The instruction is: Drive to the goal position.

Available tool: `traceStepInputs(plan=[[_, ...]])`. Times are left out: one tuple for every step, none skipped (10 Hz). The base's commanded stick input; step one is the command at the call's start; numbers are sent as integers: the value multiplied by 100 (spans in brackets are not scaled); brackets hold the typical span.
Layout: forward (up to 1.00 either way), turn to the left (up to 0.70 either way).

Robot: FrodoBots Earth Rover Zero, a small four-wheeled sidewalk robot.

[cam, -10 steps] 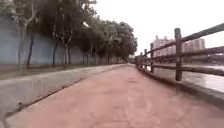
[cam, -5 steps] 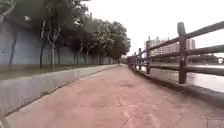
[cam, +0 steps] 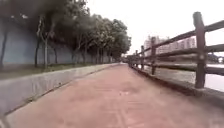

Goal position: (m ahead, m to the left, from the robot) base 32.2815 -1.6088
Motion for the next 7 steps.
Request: traceStepInputs(plan=[[100,-34],[100,-34],[100,-34],[100,-34],[100,-34],[100,-34],[100,0]])
